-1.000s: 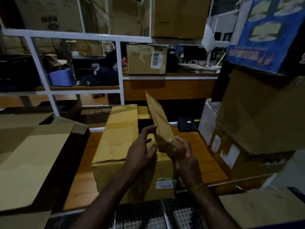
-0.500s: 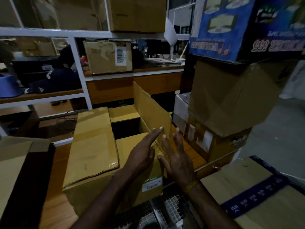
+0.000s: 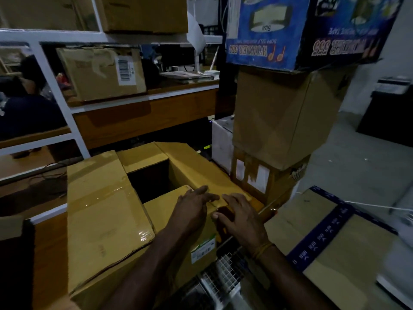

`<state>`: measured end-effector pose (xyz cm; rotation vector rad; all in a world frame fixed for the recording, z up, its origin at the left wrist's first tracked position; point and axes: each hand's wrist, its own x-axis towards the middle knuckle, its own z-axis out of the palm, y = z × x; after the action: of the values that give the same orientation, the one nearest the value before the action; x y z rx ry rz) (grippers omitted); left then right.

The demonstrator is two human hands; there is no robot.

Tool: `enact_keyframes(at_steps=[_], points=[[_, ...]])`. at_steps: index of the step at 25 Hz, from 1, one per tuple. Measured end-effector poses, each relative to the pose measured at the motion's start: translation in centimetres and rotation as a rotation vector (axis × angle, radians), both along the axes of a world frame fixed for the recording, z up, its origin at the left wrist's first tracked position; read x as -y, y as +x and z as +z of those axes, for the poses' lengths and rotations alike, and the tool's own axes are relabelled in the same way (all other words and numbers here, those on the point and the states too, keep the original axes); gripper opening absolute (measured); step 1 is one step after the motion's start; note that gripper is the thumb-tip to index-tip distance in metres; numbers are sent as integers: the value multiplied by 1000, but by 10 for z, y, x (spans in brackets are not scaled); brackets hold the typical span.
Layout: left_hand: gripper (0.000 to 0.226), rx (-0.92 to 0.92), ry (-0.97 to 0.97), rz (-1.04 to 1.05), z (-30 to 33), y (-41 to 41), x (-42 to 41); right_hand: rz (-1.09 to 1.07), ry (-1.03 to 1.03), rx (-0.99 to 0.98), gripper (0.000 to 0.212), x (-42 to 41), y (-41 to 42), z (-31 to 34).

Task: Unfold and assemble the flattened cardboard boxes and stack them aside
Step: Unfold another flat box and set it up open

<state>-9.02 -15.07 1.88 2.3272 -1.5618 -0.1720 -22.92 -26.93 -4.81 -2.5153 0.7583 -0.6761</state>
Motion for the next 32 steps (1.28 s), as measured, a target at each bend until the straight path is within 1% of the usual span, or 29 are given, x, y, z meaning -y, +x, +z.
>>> enact_keyframes(at_steps=[1,3,6,7,9,10,12,13,15,19,21,24,27,29,32], points=[[48,-8,-10,-2,0,-1,0,23,104,46,85,-2,0,-5],[46,-12,-16,-5,1,-1,-2,66,261,159,68,-7,1,-13],[37,0,-26,0,0,-2,-7,87,372,241,40,-20,4,-16],[35,18,-39,0,-1,-1,-10,88,394,241,35,-25,6,-14],[34,45,-67,9,-1,2,-18,86,421,233,38,-34,9,-13],[34,57,-79,20,0,1,-21,78,403,229,45,-37,9,-12],[32,120,-122,58,1,-4,-28,51,293,203,60,-39,8,-12],[32,164,-175,86,1,-7,-32,43,216,188,62,-40,9,-11],[32,237,-277,146,-3,-16,-39,39,74,155,58,-41,12,-6],[32,306,-358,276,-29,-39,-57,148,-74,147,53,-41,17,4],[39,335,-376,365,-42,-49,-69,215,-71,177,54,-39,19,6],[53,342,-349,523,-52,-63,-91,344,-16,193,61,-42,23,9],[55,318,-304,655,-52,-70,-112,439,-68,144,54,-52,34,17],[55,347,-263,723,-48,-72,-123,493,-119,120,47,-60,42,21],[58,365,-264,802,-39,-74,-140,547,-153,125,45,-72,53,29]])
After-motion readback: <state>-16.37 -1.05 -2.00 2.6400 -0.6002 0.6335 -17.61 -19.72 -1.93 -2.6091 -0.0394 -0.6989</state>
